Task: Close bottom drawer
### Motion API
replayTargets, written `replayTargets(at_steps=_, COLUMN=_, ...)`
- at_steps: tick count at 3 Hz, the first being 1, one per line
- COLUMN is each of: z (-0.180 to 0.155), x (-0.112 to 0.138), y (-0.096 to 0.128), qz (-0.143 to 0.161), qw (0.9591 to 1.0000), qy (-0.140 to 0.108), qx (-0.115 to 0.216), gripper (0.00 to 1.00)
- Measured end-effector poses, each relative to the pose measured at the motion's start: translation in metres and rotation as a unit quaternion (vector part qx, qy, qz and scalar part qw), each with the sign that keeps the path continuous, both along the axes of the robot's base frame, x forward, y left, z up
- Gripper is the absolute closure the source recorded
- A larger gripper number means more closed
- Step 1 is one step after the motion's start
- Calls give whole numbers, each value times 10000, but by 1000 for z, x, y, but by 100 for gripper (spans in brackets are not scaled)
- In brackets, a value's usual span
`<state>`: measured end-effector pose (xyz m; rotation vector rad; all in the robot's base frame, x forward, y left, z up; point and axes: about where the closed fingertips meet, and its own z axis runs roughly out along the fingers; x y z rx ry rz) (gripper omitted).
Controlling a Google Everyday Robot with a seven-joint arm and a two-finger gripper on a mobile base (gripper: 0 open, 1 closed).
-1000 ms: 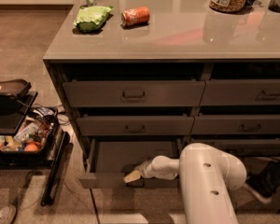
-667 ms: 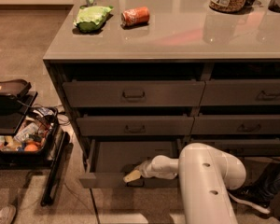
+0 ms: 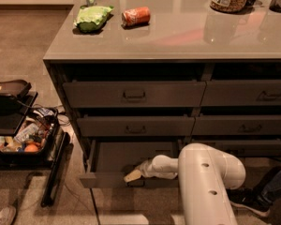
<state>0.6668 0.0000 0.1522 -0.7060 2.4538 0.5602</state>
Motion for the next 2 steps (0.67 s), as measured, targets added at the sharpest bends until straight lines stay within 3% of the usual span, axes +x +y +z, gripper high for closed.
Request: replayTargets(at_steps=2, z=0, x=7, y=-2, qz=-83, qw=10000, qy=0, qx=-12, gripper=100)
